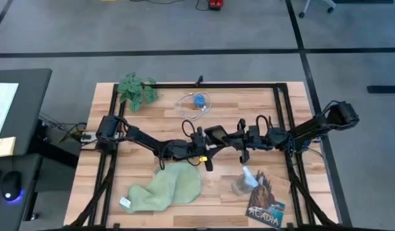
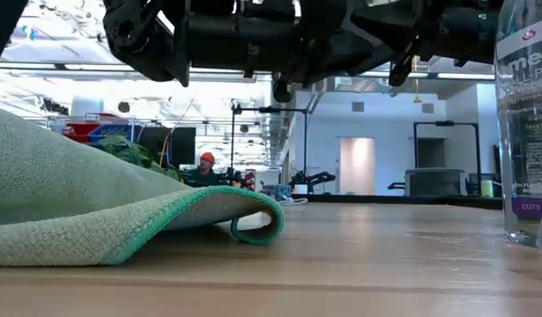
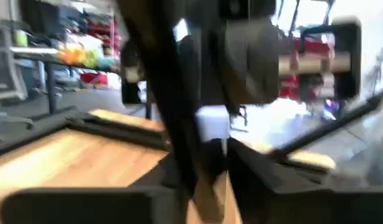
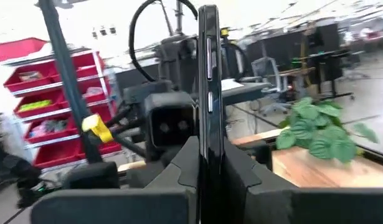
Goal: Apply microfiber cloth
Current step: Spray the phone using the spray bottle
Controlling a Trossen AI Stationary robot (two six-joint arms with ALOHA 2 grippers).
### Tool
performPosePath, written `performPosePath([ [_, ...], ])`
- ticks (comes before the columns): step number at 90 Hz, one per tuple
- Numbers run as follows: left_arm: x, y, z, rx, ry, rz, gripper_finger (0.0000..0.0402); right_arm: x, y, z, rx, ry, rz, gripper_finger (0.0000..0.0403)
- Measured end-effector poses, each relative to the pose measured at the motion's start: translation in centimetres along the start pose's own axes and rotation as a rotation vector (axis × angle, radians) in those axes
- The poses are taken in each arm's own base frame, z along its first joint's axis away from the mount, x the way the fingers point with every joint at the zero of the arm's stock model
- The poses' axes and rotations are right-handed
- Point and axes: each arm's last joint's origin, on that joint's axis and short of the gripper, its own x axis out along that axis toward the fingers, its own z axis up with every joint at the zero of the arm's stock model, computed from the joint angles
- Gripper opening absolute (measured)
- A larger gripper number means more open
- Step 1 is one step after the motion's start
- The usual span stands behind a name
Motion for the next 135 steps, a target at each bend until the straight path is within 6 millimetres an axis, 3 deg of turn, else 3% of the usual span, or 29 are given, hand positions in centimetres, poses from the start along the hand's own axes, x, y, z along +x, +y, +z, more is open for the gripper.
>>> performPosePath([
  [17, 0.0, -0.1, 0.9, -0.022, -0.08, -0.016, 0.0138, -0.2, 0.4, 0.3, -0.01, -0.039, -0.011, 0.0012],
  [46, 0.0, 0.2, 1.8, -0.039, -0.165, -0.018, 0.0087, -0.4, 0.5, 1.6, 0.007, -0.172, -0.05, 0.0012],
  [77, 0.1, 0.4, 1.9, -0.088, -0.165, -0.04, 0.0086, 0.6, 1.1, 3.1, -0.015, -0.276, -0.089, 0.0012],
  [110, 0.4, 0.3, 1.9, -0.095, -0.152, -0.115, 0.0083, 2.4, 1.5, 1.2, -0.023, -0.242, -0.076, 0.0012],
  [127, 0.4, 0.1, 1.9, -0.088, -0.144, -0.143, 0.0019, 2.6, 1.8, 0.8, -0.026, -0.224, -0.048, 0.0012],
  [135, 0.4, -0.1, 1.8, -0.083, -0.134, -0.144, 0.0012, 2.5, 2.0, 0.6, -0.028, -0.212, -0.042, 0.0012],
])
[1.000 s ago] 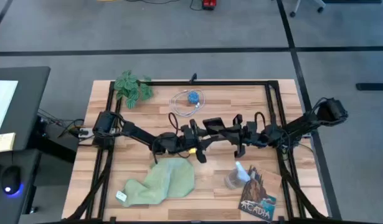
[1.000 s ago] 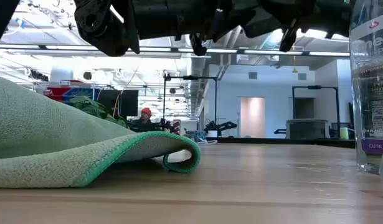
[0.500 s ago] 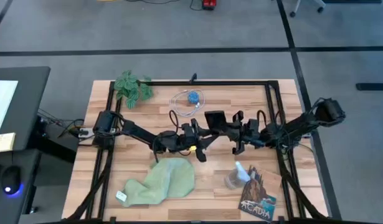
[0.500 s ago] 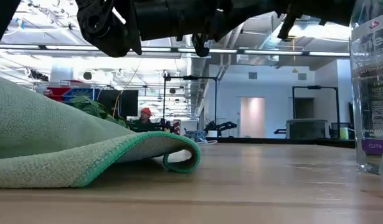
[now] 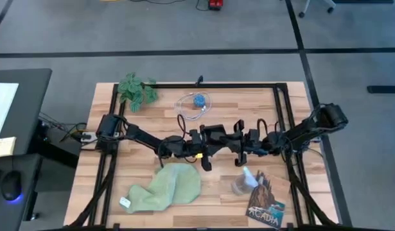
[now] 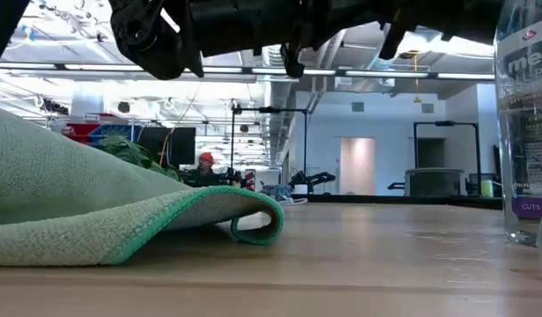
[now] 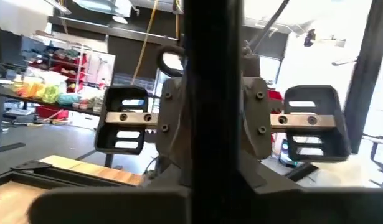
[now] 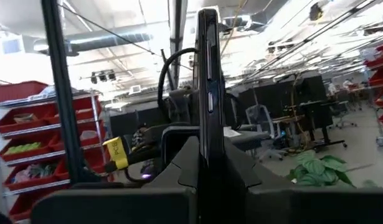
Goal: Apply microfiber cloth
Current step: Spray the phone using the spray bottle
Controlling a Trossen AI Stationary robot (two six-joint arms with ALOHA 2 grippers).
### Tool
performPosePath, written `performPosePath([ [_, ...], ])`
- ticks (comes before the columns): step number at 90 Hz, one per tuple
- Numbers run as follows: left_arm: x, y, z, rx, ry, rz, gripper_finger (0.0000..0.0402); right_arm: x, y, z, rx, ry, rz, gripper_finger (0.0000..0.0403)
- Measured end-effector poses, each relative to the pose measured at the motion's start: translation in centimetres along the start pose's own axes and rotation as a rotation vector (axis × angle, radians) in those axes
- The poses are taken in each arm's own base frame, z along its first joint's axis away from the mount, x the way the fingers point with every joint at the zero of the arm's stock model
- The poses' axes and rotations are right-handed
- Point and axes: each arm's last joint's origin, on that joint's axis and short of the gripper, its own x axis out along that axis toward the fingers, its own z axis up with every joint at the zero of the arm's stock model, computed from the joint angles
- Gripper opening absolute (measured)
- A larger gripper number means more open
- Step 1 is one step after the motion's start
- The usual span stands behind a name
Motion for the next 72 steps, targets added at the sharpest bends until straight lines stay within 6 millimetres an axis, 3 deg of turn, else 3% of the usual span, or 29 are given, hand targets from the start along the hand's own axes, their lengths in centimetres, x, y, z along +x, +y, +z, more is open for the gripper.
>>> performPosePath([
  [46, -0.8, -0.8, -2.1, 0.047, 0.189, 0.193, 0.0009, -0.7, -0.5, -1.8, -0.126, 0.159, -0.051, 0.0069],
  [72, -1.7, -0.4, -2.4, 0.101, 0.423, 0.286, 0.0007, -0.7, -1.1, -1.2, -0.208, 0.268, -0.09, 0.0194],
])
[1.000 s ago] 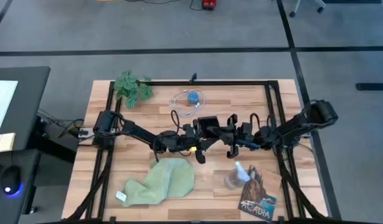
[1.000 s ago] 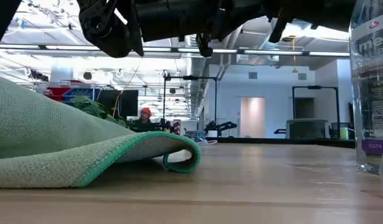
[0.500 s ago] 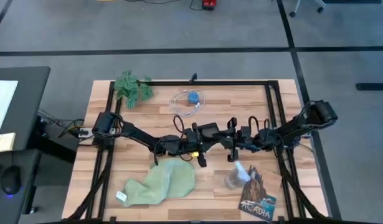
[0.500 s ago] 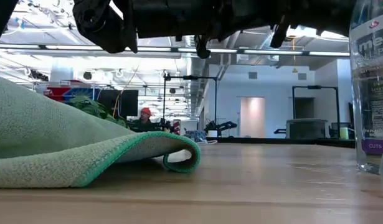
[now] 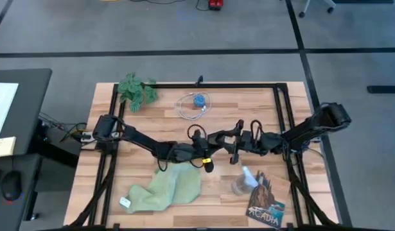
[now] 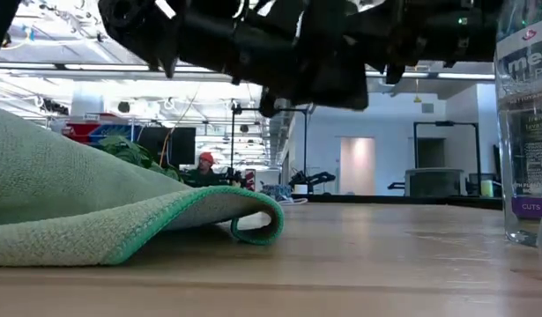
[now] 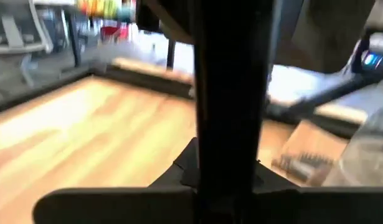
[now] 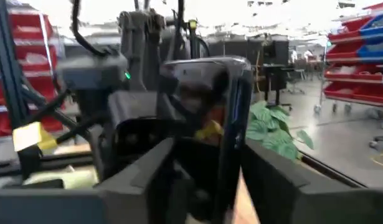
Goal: Apply microfiber cloth
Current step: Spray the phone using the spray bottle
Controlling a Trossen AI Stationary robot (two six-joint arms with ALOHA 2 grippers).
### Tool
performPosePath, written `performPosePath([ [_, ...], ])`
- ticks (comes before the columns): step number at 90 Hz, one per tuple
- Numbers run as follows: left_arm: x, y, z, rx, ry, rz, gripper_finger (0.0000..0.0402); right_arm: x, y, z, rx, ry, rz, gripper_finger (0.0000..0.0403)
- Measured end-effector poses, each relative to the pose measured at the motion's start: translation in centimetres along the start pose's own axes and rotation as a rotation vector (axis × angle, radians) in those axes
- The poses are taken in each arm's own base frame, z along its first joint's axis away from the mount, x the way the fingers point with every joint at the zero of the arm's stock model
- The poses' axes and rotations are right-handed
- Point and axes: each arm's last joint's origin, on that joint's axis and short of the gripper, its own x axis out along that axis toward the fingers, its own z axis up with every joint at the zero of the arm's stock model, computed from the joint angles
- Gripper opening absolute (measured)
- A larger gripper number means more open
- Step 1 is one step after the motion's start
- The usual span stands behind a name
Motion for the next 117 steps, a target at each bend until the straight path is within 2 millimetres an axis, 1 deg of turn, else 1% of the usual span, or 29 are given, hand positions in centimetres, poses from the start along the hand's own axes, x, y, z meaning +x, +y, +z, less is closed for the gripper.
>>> performPosePath([
  [5, -0.3, 0.1, 0.2, 0.005, 0.032, 0.024, 0.0007, -0.3, -0.2, 0.4, -0.016, 0.029, -0.003, 0.0217],
  [11, -0.5, 0.3, 0.1, 0.015, 0.075, 0.039, 0.0007, -0.7, -0.4, 0.9, -0.035, 0.063, 0.0, 0.0236],
  [22, -0.9, 0.6, 0.0, 0.011, 0.139, 0.061, 0.0007, -2.2, -0.9, 2.3, -0.079, 0.138, 0.001, 0.0244],
  [31, -1.0, 0.8, 0.1, 0.007, 0.155, 0.072, 0.0007, -4.2, -1.5, 3.2, -0.112, 0.24, -0.005, 0.0242],
  [43, -1.0, 0.8, 0.1, 0.013, 0.159, 0.074, 0.0007, -7.3, -2.2, 5.0, -0.079, 0.401, 0.037, 0.0239],
  [51, -1.2, 1.0, -0.3, 0.015, 0.164, 0.076, 0.0007, -9.4, -2.4, 6.2, -0.04, 0.516, 0.115, 0.0239],
  [57, -1.4, 1.3, -0.9, -0.001, 0.157, 0.075, 0.0007, -10.6, -2.2, 6.7, 0.012, 0.582, 0.205, 0.0239],
  [63, -1.6, 1.5, -1.3, -0.024, 0.141, 0.071, 0.0007, -11.6, -1.5, 6.8, 0.074, 0.64, 0.302, 0.0239],
  [70, -1.9, 1.6, -1.7, -0.039, 0.136, 0.068, 0.0007, -12.5, -0.2, 6.6, 0.131, 0.688, 0.398, 0.0239],
  [74, -2.0, 1.5, -1.9, -0.037, 0.14, 0.068, 0.0007, -13.0, 0.8, 6.4, 0.142, 0.708, 0.441, 0.0239],
  [79, -2.2, 1.4, -2.0, -0.034, 0.143, 0.063, 0.0007, -13.6, 1.9, 6.1, 0.129, 0.716, 0.455, 0.0239],
  [89, -2.3, 1.1, -2.1, -0.03, 0.143, 0.052, 0.0007, -15.0, 4.1, 5.7, 0.107, 0.662, 0.424, 0.0239],
  [101, -2.3, 1.0, -2.1, -0.028, 0.145, 0.052, 0.0007, -16.4, 6.8, 5.3, 0.092, 0.508, 0.349, 0.0239],
  [107, -2.3, 1.1, -2.1, -0.026, 0.143, 0.051, 0.0007, -16.6, 8.2, 4.8, 0.067, 0.446, 0.301, 0.0239],
  [117, -2.3, 1.0, -2.1, -0.028, 0.14, 0.051, 0.0007, -16.3, 9.8, 3.9, 0.007, 0.383, 0.265, 0.0239],
])
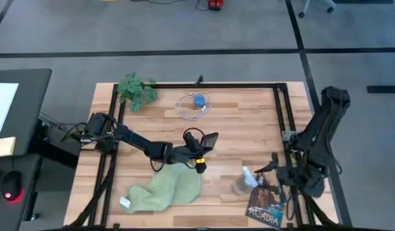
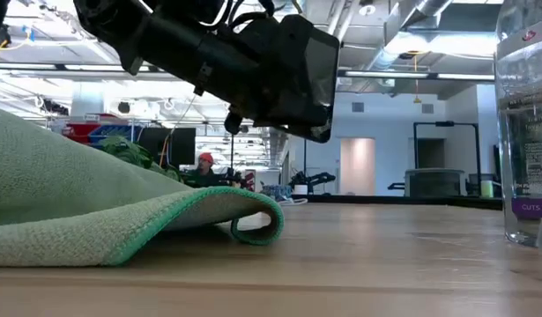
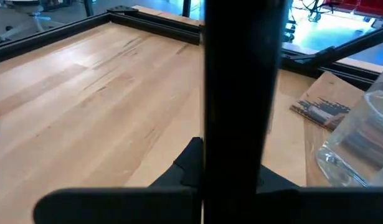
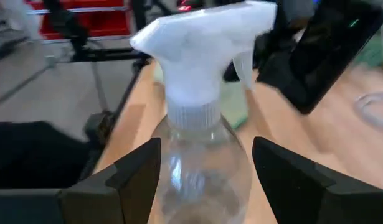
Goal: Apply microfiber cloth
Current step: Spray the phone using the spray bottle
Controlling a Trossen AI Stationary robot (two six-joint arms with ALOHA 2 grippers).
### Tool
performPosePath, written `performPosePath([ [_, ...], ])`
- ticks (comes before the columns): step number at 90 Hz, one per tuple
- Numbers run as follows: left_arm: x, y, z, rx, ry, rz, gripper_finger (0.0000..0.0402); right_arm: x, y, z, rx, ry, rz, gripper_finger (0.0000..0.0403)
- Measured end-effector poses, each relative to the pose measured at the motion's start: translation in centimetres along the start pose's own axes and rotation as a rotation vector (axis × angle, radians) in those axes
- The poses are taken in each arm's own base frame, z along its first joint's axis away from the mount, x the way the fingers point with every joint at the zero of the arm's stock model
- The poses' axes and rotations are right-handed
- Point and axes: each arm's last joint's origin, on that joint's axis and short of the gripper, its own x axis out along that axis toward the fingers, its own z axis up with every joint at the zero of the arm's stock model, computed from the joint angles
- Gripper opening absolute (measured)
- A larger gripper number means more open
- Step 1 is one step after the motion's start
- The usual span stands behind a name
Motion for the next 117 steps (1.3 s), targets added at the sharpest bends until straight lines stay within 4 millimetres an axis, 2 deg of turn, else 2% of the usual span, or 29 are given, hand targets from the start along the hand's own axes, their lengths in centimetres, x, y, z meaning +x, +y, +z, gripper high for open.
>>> performPosePath([
  [20, 0.0, 0.0, 0.0, 0.009, 0.0, -0.001, 0.0009, 2.6, 0.6, 0.1, 0.056, -0.021, -0.004, 0.024],
  [42, 0.0, 0.0, 0.0, 0.012, 0.005, 0.0, 0.0009, 4.2, -0.2, 0.8, 0.106, -0.039, -0.032, 0.0236],
  [52, 0.0, 0.0, 0.0, 0.013, 0.003, -0.001, 0.0009, 4.8, -0.5, 0.8, 0.114, -0.043, -0.056, 0.0208],
  [67, 0.3, 0.5, 0.3, 0.008, -0.015, 0.01, 0.0009, 6.1, -0.7, 0.8, 0.076, -0.074, -0.111, 0.0122],
  [88, 0.8, 1.3, 1.2, 0.023, -0.053, 0.028, 0.001, 8.4, -1.2, 1.2, 0.032, -0.114, -0.051, 0.012],
  [99, -0.4, 1.0, 2.2, 0.058, -0.048, 0.02, 0.001, 9.8, -1.6, 1.1, 0.038, -0.117, -0.011, 0.012],
  [117, -4.6, -1.2, 4.3, 0.116, -0.055, -0.038, 0.0006, 11.7, -1.8, 0.7, -0.021, -0.155, 0.059, 0.012],
])
